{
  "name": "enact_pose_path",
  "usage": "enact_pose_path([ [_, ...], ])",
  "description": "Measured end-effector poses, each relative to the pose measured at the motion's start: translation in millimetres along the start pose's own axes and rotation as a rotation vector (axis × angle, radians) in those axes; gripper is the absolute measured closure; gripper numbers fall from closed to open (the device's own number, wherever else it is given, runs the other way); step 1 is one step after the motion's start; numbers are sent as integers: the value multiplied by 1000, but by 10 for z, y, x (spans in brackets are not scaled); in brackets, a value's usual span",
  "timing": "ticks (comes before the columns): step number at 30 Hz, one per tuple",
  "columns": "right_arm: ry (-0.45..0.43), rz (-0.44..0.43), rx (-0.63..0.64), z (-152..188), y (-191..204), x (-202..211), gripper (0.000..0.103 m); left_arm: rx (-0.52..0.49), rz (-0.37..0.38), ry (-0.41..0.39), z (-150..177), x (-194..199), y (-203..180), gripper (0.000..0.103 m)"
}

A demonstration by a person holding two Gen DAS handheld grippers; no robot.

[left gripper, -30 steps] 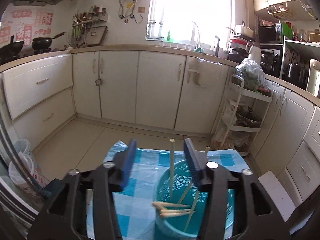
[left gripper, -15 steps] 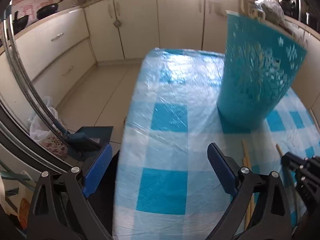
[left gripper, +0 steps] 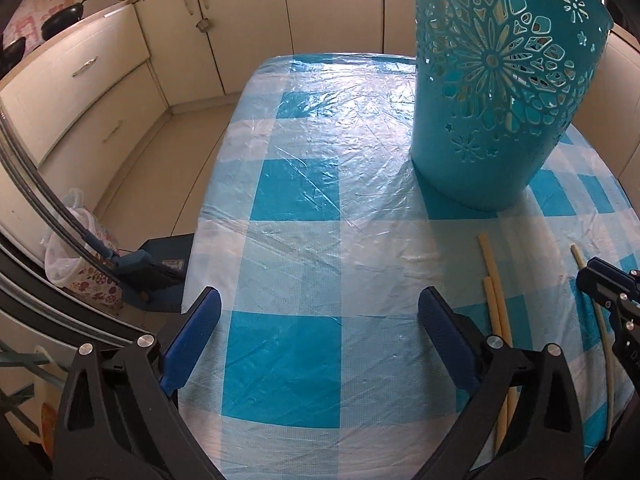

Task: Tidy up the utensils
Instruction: 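Lift the held chopstick with the right gripper over the teal holder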

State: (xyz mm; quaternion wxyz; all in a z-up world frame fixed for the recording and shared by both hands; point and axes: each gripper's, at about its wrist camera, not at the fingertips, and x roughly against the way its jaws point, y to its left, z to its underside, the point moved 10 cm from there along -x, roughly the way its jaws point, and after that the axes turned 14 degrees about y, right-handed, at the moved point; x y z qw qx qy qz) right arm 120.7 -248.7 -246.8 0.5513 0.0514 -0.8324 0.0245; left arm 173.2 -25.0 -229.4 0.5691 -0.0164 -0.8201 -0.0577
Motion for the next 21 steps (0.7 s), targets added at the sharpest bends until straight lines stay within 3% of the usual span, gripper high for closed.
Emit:
enact_pose_path([
  [6,4,-35,-143,0,-199,11,97,4,0,1,10,11,-39,8],
  [11,15,6,-20,-37,-135,-20,83,11,8,5,4,-10,-27,8],
  [13,3,45,34,-57,-90,-32,83,14,13,8,4,-15,-29,8],
  [14,1,36,41,-39,-83,-41,89,16,14,9,1,-30,-13,8],
  [17,13,-14,-5,-36,-119,-43,98,20,22,11,0,-35,-8,8],
  [21,-15,-256,-137,-57,-159,139,98,23,27,13,-4,-37,-12,8],
])
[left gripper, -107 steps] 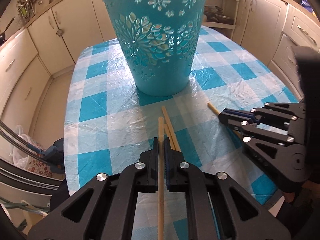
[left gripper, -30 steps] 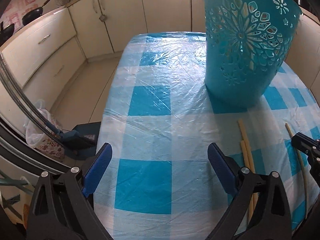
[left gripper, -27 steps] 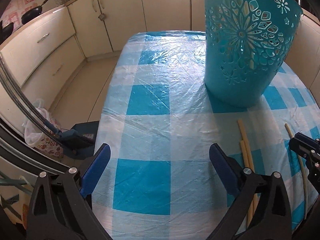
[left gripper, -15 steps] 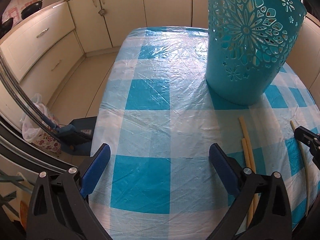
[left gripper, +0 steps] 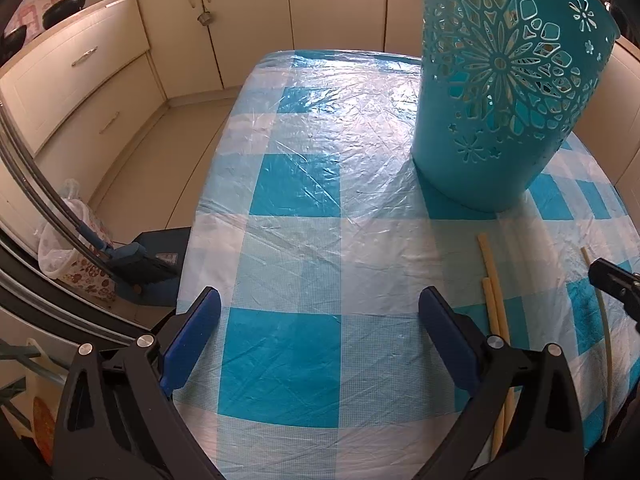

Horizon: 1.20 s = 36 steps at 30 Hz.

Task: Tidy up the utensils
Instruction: 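Lift the held chopstick with the right gripper over the teal holder, then open the right gripper to drop the chopstick into the holder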

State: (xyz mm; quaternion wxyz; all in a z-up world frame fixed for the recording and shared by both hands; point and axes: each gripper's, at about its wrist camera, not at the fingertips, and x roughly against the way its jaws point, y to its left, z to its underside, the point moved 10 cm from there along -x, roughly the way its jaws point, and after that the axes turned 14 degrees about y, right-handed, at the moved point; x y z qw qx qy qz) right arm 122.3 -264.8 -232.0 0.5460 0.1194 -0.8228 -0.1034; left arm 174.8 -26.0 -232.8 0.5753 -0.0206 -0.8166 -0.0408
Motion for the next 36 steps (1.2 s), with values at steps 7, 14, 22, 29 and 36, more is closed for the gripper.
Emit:
enact_pose_path([
  [7,-209,-215,-12,-442,284,866,98,1,1,1,-2,-3,-2,8],
  [14,-488,-274,25,-1374,732,1632,98,1,1,1,-3,-4,-1,8],
  [22,-727,-102,-26,-2144,802,1732,98,1,1,1,-3,-4,-2,8],
  [29,-676,-12,-15,-2155,651,1413,98,0,1,1,-4,-5,-6,8],
  [36,-602,-3,67,-1980,793,1229,98,1,1,1,-4,-4,-5,8],
])
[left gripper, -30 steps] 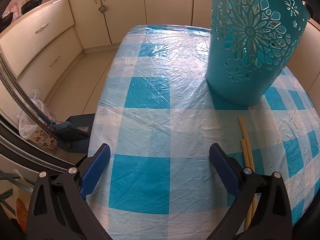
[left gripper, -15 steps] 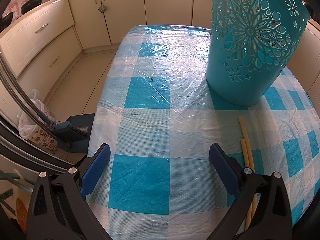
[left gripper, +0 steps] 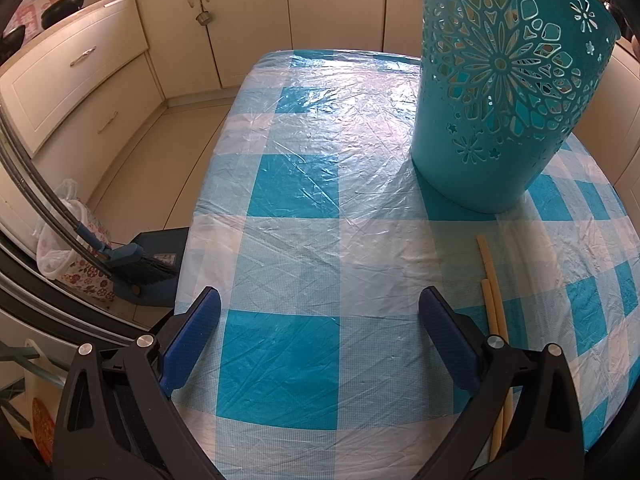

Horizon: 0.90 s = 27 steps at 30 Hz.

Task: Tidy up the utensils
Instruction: 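Open the right gripper to drop the chopstick into the holder, then lower the right gripper to the remaining chopsticks while the left gripper approaches them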

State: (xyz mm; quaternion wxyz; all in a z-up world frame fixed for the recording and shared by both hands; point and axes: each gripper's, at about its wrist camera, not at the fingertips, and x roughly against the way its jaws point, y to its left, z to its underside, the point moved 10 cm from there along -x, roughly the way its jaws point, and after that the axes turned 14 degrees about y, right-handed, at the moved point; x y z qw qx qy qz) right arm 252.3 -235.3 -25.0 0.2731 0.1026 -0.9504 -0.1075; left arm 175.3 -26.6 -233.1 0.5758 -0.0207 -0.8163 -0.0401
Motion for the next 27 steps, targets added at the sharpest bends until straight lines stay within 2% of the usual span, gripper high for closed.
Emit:
enact_pose_path([
  [4,12,-9,43,114,63,131,95,0,0,0,0,0,1,8],
  [8,-19,-20,51,194,55,492,80,0,0,0,1,1,5,8],
  [10,-34,-21,57,319,45,740,71,0,0,0,2,1,7,8],
  [12,-14,-15,67,536,46,886,64,0,0,0,3,1,10,8],
  [15,106,-1,93,1111,68,882,62,9,-7,-2,-7,-19,10,8],
  [18,293,0,87,1782,44,621,62,50,-26,-9,-18,-16,75,8],
  [19,367,-4,74,1993,37,488,65,63,-25,-11,-20,-12,98,8],
  [20,415,-13,68,2121,41,388,73,72,-23,-11,-19,-10,114,8],
  [23,511,-14,72,2342,95,82,77,91,-16,-13,-20,-9,141,8],
  [27,557,-11,63,2365,150,-221,79,98,-9,-13,-17,-13,149,8],
])
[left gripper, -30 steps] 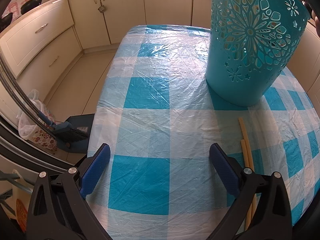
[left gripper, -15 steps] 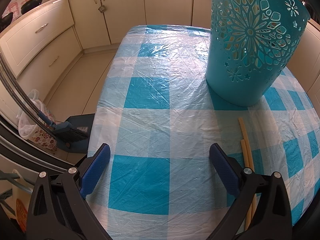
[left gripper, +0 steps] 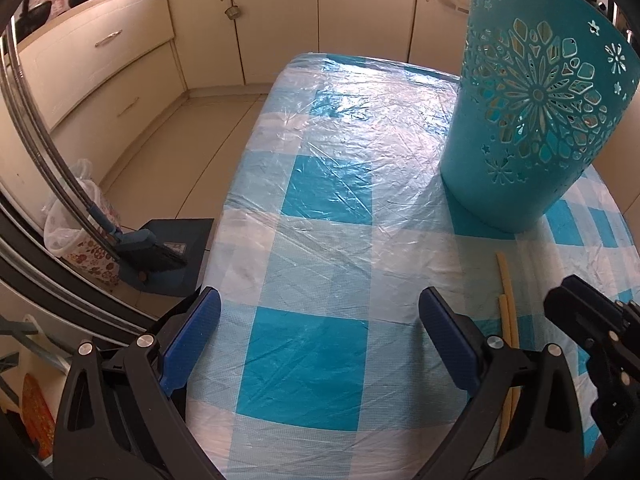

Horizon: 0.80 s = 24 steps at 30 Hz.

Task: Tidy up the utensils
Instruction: 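Lower the right gripper to the remaining chopsticks while the left gripper approaches them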

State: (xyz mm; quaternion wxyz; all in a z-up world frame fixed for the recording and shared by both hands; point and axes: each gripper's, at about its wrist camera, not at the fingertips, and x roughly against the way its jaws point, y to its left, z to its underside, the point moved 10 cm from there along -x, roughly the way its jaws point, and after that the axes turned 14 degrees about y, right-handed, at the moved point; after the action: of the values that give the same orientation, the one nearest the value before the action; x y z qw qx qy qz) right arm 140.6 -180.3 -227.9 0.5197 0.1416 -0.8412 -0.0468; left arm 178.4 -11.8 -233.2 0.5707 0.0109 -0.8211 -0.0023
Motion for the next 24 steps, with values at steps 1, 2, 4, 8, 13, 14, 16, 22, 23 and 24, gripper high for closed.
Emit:
enact_pose_path([
  [1,9,7,1,-35,14,-58,80,0,0,0,7,7,3,8],
  [2,16,16,5,-51,24,-103,80,-2,1,0,7,7,-2,8],
  [4,38,38,15,-57,42,-211,83,-7,2,-1,6,8,-4,8],
  [8,54,79,15,-95,11,-299,86,3,5,-1,4,17,16,8],
  [13,66,117,60,-124,80,-352,90,-7,2,0,7,18,-1,8],
  [14,67,116,65,-116,78,-354,91,-9,2,0,9,18,-5,8],
  [16,68,117,81,-88,62,-334,92,-8,2,1,12,20,-4,8],
  [22,72,139,137,67,-94,-211,93,-9,1,1,15,23,-7,8],
  [23,72,146,147,90,-129,-187,93,-9,1,1,14,22,-6,8],
  [24,75,150,153,100,-155,-183,93,-9,0,2,16,23,-8,8],
])
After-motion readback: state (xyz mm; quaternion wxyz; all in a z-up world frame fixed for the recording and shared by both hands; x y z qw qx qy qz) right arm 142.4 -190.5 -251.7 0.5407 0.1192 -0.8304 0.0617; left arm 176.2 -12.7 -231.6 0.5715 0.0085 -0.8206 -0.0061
